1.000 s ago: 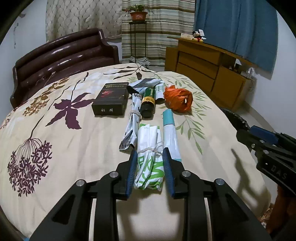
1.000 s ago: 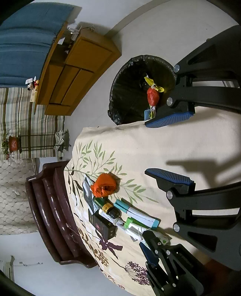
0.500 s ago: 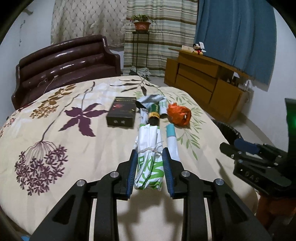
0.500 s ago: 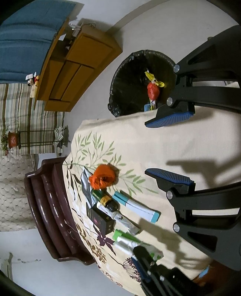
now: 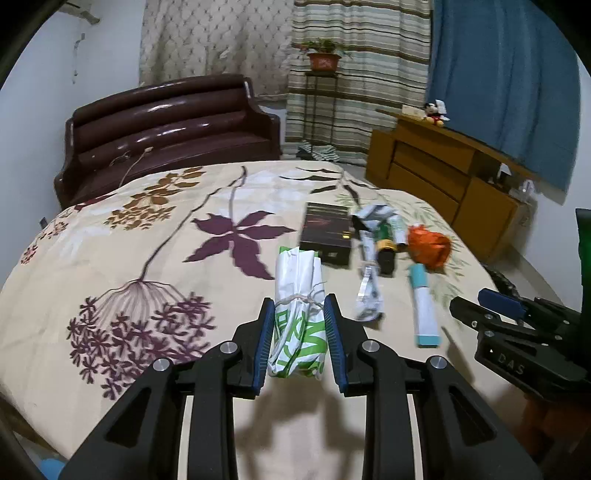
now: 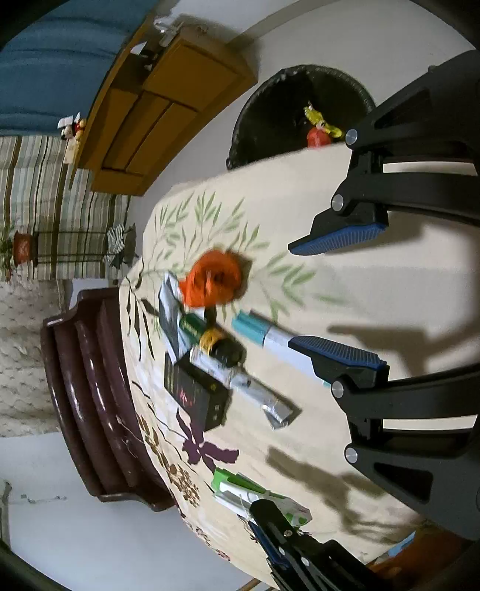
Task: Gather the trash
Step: 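Grasp the teal-white tube with the right tool while the left tool holds the packet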
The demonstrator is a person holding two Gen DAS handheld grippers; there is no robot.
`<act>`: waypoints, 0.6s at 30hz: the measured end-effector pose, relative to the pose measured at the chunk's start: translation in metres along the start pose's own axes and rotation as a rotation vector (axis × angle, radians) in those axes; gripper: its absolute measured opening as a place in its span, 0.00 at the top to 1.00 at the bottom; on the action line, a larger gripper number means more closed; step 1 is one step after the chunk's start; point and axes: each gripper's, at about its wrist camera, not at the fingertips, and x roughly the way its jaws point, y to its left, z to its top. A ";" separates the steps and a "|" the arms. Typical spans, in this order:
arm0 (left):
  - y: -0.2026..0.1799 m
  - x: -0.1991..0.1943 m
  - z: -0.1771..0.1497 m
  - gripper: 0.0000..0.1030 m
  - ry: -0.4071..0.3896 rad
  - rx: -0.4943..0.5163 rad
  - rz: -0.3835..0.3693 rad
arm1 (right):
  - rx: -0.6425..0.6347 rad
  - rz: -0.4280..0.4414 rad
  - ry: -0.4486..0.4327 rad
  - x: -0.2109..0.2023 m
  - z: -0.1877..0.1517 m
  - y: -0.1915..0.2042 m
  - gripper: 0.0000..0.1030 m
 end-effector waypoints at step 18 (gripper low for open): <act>0.038 0.014 -0.001 0.72 0.018 -0.058 0.019 | -0.040 -0.010 0.081 0.033 0.009 0.029 0.57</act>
